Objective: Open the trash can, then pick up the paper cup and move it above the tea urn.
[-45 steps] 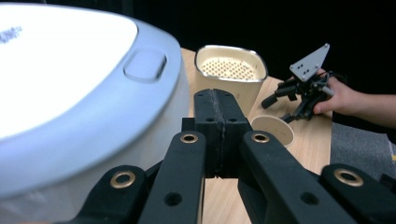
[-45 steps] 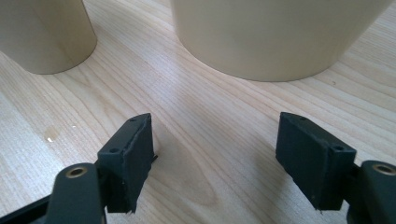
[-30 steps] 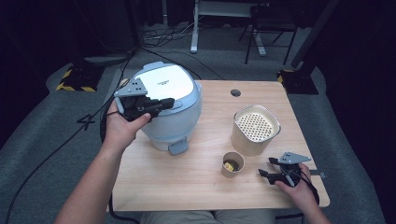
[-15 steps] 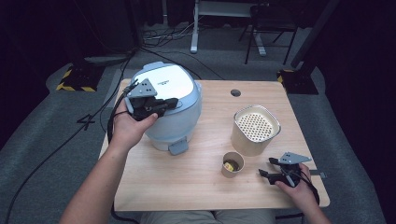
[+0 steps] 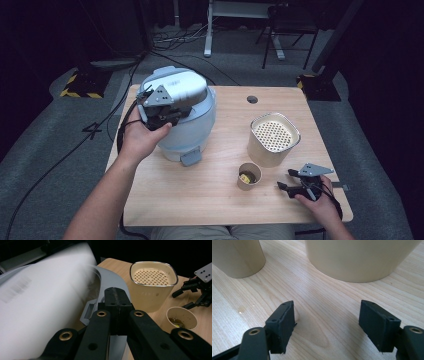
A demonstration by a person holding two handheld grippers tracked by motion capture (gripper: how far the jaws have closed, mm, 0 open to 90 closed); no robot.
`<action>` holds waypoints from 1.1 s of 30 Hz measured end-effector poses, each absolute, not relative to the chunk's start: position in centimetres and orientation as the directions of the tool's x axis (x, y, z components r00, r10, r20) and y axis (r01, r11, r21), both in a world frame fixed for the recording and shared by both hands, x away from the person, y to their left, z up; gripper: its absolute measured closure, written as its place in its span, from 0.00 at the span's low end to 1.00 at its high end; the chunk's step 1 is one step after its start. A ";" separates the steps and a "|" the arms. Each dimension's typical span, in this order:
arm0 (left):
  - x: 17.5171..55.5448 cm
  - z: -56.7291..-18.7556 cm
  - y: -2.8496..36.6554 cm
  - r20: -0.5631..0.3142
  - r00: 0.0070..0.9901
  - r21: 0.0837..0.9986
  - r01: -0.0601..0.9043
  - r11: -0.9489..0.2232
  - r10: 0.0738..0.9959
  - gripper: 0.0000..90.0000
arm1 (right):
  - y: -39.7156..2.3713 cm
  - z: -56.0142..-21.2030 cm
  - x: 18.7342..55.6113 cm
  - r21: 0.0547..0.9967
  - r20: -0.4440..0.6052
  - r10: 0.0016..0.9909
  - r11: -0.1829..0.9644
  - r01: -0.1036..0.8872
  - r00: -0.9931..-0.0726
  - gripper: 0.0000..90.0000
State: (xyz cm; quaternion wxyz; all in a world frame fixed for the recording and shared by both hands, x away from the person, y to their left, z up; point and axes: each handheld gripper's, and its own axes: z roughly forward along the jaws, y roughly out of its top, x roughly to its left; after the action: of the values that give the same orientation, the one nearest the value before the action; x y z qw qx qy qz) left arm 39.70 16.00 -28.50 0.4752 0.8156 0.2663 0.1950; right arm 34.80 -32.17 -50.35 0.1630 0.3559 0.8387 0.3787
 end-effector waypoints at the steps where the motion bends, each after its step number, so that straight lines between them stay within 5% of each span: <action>1: 39.7 -28.5 16.0 0.077 0.778 0.875 0.247 -0.416 0.623 1.00 | -32.2 -50.3 34.8 0.751 -0.002 0.721 0.459 0.475 -0.693 0.33; 7: 39.8 -28.6 16.1 0.012 0.808 0.883 0.268 -0.384 0.590 0.98 | -32.2 -50.3 34.8 0.751 0.000 0.720 0.459 0.475 -0.694 0.33; 11: 39.1 -28.9 16.2 -0.001 0.826 0.905 0.241 -0.351 0.564 0.74 | -32.2 -50.3 34.8 0.751 0.000 0.719 0.458 0.475 -0.695 0.33; 17: 37.3 -29.1 16.6 0.005 0.853 0.918 0.202 -0.340 0.521 0.57 | -32.2 -50.3 34.8 0.751 0.000 0.719 0.459 0.475 -0.695 0.33; 33: 34.0 -34.4 17.7 -0.015 0.872 0.907 0.218 -0.360 0.490 0.43 | -31.9 -50.0 34.3 0.723 0.002 0.732 0.470 0.506 -0.682 0.29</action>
State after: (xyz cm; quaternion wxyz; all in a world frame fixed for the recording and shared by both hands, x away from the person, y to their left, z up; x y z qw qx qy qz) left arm 33.95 17.69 -34.44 0.5223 0.8143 0.2173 0.1301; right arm 34.30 -31.88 -49.99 0.1562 0.3671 0.8430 0.3608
